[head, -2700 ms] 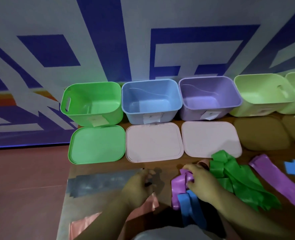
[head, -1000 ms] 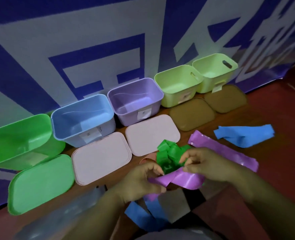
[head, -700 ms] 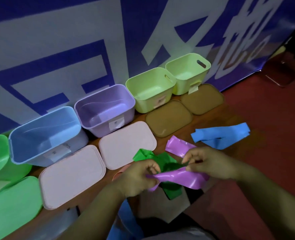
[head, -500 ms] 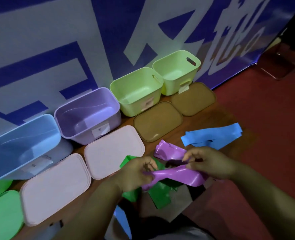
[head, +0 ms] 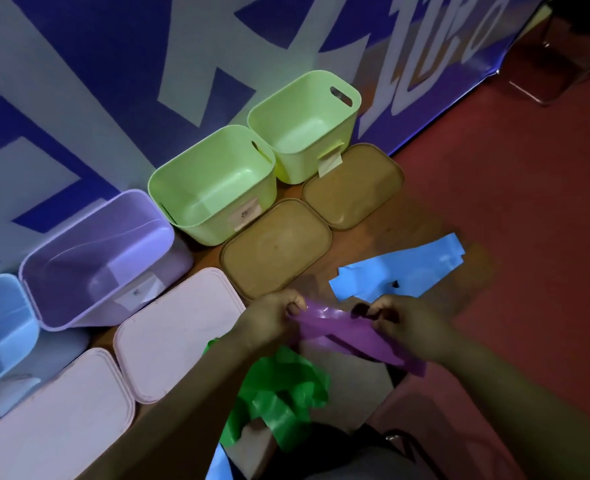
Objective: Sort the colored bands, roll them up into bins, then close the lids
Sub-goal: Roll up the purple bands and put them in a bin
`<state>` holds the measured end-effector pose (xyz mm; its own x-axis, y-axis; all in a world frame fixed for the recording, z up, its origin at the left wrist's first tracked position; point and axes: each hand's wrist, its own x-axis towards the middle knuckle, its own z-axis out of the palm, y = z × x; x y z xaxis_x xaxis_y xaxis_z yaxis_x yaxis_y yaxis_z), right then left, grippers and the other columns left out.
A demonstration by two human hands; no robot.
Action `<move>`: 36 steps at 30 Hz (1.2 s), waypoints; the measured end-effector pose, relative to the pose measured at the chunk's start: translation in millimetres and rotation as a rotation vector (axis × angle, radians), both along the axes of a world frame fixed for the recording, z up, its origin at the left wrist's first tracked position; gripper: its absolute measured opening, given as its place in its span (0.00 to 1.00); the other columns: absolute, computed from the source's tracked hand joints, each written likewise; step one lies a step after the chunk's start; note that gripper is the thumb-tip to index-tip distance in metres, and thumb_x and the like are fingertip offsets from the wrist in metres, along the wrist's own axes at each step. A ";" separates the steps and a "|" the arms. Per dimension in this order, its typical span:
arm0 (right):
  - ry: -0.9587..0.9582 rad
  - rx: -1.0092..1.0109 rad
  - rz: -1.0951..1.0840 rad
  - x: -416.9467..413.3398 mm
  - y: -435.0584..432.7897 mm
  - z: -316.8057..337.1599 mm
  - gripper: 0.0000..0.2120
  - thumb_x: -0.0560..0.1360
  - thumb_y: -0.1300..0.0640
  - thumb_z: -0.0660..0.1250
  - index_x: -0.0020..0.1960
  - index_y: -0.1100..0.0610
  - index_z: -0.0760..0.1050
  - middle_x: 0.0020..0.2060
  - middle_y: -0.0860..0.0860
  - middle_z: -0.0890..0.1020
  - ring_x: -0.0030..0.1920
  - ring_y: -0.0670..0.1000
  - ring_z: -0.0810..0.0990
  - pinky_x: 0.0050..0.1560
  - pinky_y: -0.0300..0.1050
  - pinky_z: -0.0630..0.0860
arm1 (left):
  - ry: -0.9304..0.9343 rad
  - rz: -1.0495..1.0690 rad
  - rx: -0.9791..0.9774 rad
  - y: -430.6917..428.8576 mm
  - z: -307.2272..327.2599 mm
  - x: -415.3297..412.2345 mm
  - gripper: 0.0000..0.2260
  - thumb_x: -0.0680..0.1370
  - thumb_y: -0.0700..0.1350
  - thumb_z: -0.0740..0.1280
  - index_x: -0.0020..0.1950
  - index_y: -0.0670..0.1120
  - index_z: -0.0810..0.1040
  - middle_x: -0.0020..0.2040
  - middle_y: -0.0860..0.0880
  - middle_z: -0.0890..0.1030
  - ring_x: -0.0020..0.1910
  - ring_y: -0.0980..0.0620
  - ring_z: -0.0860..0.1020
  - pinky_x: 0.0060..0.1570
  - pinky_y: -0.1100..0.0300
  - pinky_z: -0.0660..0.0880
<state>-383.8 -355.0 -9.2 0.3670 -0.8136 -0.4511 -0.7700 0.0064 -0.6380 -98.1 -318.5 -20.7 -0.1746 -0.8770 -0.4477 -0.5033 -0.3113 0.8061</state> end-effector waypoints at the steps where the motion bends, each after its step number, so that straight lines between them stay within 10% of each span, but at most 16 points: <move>1: 0.021 -0.002 0.003 -1.1 -1.4 -3.2 0.08 0.75 0.54 0.70 0.46 0.40 0.77 0.41 0.36 0.82 0.45 0.31 0.77 0.43 0.27 0.71 | -0.029 -0.013 0.007 -5.9 -1.9 -2.6 0.13 0.63 0.41 0.74 0.46 0.50 0.79 0.41 0.54 0.80 0.39 0.54 0.77 0.39 0.57 0.76; 5: 0.111 -0.035 0.026 -2.6 -4.5 -8.7 0.06 0.74 0.54 0.70 0.49 0.46 0.78 0.42 0.39 0.81 0.43 0.39 0.80 0.42 0.31 0.70 | -0.284 -0.119 -0.030 -22.7 -8.1 -8.7 0.17 0.67 0.43 0.77 0.53 0.50 0.79 0.48 0.54 0.78 0.45 0.52 0.77 0.37 0.72 0.67; 9: 0.152 -0.164 -0.007 0.6 -3.7 -4.2 0.07 0.72 0.55 0.70 0.50 0.48 0.80 0.37 0.33 0.73 0.35 0.31 0.69 0.36 0.24 0.66 | -0.347 -0.072 -0.074 -15.1 -11.6 -0.5 0.15 0.70 0.52 0.69 0.56 0.54 0.77 0.51 0.53 0.77 0.46 0.54 0.77 0.44 0.59 0.76; 17: 0.076 -0.271 0.046 26.3 12.0 6.3 0.12 0.69 0.51 0.72 0.52 0.50 0.80 0.47 0.45 0.82 0.48 0.47 0.79 0.49 0.46 0.77 | -0.319 0.112 -0.262 47.6 3.2 23.2 0.09 0.72 0.51 0.64 0.51 0.55 0.77 0.47 0.54 0.79 0.46 0.53 0.78 0.46 0.53 0.77; 23: -0.022 -0.336 0.133 74.0 50.5 9.0 0.15 0.66 0.51 0.73 0.51 0.53 0.82 0.47 0.48 0.82 0.48 0.46 0.77 0.46 0.31 0.65 | -0.367 0.232 -0.312 122.2 13.9 53.1 0.13 0.72 0.48 0.70 0.55 0.53 0.79 0.50 0.58 0.78 0.50 0.57 0.77 0.50 0.67 0.69; 29: -0.060 -0.253 0.339 120.0 104.5 13.6 0.18 0.70 0.47 0.69 0.59 0.48 0.78 0.54 0.44 0.80 0.54 0.45 0.78 0.56 0.38 0.73 | -0.471 0.339 -0.247 205.7 10.7 85.6 0.16 0.71 0.50 0.70 0.59 0.53 0.79 0.52 0.54 0.81 0.50 0.54 0.79 0.50 0.61 0.74; 33: -0.095 -0.256 0.458 148.9 150.8 9.2 0.17 0.70 0.46 0.66 0.56 0.50 0.79 0.51 0.47 0.81 0.53 0.47 0.78 0.53 0.36 0.70 | -0.361 0.387 -0.246 252.2 16.5 91.9 0.16 0.72 0.39 0.73 0.56 0.53 0.79 0.50 0.62 0.77 0.49 0.70 0.76 0.47 0.76 0.69; 36: -0.089 -0.189 0.514 165.6 184.6 -1.7 0.14 0.68 0.46 0.65 0.51 0.50 0.78 0.48 0.47 0.80 0.50 0.49 0.78 0.52 0.46 0.75 | -0.347 0.324 -0.132 288.6 2.7 98.8 0.22 0.72 0.47 0.70 0.65 0.54 0.76 0.56 0.54 0.79 0.51 0.59 0.79 0.54 0.60 0.77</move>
